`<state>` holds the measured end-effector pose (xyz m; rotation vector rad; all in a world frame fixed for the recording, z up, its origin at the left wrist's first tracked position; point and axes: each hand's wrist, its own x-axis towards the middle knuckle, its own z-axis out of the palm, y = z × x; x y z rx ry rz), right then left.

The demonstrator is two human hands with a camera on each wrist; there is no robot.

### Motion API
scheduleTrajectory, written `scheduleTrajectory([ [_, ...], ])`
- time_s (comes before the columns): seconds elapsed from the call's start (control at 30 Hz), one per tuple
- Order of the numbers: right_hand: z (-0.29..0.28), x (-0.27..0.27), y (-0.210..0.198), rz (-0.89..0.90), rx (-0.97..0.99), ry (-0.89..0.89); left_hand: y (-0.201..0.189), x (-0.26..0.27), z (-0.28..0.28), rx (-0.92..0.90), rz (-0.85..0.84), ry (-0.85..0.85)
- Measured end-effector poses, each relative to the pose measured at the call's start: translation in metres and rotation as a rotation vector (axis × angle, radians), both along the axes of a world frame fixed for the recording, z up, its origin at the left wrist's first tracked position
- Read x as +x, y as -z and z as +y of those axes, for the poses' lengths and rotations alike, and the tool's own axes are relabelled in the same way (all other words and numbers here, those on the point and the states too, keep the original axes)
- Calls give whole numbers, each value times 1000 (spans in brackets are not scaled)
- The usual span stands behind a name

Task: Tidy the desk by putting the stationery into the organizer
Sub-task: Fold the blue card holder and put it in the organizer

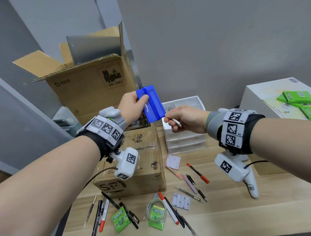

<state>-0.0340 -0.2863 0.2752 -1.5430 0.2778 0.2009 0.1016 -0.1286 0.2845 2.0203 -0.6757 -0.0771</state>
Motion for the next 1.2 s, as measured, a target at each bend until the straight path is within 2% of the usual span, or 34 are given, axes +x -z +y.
scheduleTrajectory([
  [0.13,-2,7,2,33,-116,53,1,-13,-1,175,-95,205],
  [0.23,-3,10,5,13,-122,86,3,-22,-3,272,-78,342],
  [0.43,-6,6,5,-43,-70,63,1,-27,-4,286,-2,407],
  [0.57,-11,2,6,-42,1,0,0,-28,-5,308,25,386],
  [0.63,-12,1,6,-79,-33,2,1,-29,-4,287,58,371],
  [0.77,-7,0,7,-172,-218,118,3,-30,-4,232,134,348],
  [0.9,-6,0,12,-270,-268,237,2,-32,-1,157,249,328],
  [1.0,-7,3,18,-281,-309,325,3,-38,-1,123,270,308],
  [1.2,-8,2,17,-234,-202,360,9,-37,7,123,334,333],
])
